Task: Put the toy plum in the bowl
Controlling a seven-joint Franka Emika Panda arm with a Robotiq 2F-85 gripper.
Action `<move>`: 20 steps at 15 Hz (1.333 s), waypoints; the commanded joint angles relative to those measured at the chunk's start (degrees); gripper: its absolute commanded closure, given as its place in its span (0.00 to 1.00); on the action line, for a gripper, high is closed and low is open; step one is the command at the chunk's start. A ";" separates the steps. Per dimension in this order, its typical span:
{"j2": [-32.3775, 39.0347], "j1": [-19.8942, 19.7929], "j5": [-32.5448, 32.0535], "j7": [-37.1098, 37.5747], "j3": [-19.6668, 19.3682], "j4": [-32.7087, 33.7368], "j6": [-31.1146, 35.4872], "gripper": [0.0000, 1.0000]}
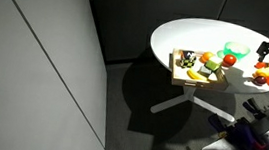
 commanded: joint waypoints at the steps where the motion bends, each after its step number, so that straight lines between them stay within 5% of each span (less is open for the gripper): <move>1: 2.72 -0.90 -4.20 1.13 -1.52 0.63 1.41 0.00; 20: 15.31 -0.04 -5.93 0.21 -4.01 -0.42 17.04 0.00</move>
